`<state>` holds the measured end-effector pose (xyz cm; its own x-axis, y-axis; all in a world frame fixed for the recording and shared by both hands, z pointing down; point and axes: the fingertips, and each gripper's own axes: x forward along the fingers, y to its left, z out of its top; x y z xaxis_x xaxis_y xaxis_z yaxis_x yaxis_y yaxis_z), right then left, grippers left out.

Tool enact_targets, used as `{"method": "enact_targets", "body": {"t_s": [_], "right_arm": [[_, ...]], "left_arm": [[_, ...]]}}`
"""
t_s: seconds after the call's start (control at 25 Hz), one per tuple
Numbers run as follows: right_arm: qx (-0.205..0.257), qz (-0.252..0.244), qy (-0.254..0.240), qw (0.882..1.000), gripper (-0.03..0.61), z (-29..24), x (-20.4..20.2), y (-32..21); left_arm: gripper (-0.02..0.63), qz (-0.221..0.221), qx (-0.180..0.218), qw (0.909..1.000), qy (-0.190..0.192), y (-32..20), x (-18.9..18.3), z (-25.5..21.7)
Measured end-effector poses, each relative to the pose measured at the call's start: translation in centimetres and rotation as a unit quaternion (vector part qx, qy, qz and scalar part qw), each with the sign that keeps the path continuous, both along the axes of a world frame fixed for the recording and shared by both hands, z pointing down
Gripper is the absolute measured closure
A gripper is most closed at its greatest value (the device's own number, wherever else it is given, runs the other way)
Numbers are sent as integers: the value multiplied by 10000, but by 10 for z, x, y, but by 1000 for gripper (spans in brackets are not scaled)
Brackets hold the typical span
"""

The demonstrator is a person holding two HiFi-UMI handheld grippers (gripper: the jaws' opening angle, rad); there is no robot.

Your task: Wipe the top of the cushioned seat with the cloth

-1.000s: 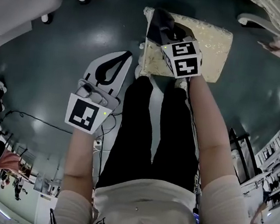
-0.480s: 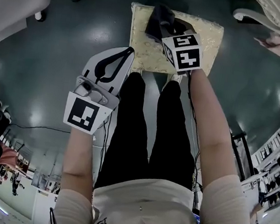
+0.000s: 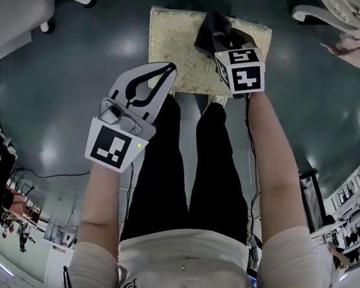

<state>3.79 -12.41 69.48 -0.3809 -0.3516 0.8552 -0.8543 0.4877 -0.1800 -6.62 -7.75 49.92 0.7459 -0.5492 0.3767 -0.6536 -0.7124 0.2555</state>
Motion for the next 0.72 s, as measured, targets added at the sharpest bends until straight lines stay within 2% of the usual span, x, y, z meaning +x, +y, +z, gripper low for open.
{"method": "enact_targets", "body": {"t_s": [0.32,0.72], "right_arm": [[21,112,-28,9999,499,2,50,3],[-71,205,270,9994,499,4,124,10]], "left_arm": [[601,67,-2,9999,91,-1,52,5],[601,90,-51,9999,93,6,100,12]]}}
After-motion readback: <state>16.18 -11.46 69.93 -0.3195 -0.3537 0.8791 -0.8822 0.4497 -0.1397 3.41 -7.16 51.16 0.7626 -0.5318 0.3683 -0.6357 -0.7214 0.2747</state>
